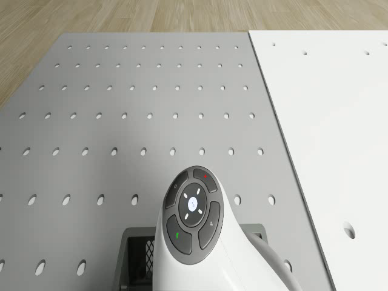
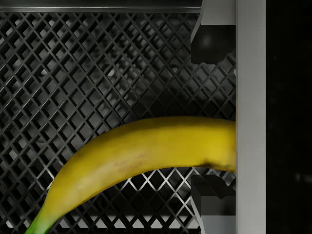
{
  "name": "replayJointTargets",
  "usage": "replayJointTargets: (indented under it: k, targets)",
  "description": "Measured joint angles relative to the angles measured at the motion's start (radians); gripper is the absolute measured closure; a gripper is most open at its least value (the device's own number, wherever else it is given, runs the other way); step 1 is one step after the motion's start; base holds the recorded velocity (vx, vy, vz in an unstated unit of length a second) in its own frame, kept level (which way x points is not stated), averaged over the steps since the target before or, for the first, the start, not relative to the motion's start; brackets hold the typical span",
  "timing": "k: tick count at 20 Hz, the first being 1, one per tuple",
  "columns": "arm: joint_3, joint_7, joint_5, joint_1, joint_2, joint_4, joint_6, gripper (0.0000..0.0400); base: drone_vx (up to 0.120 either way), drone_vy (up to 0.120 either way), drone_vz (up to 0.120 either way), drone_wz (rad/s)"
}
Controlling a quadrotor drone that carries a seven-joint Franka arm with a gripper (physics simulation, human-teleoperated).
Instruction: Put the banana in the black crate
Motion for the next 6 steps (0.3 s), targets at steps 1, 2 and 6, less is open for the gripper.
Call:
replayJointTargets:
  k: [1,2,6]
  targets:
    - [0.006,0.000,0.006,0.003,0.001,-0.003,-0.004,0.0037,0.000,0.000,0.000,0.000]
    - [0.014,0.000,0.013,0.005,0.002,-0.006,-0.008,0.0029,0.000,0.000,0.000,0.000]
    - [0.034,-0.001,0.030,0.013,0.006,-0.015,-0.021,0.0011,0.000,0.000,0.000,0.000]
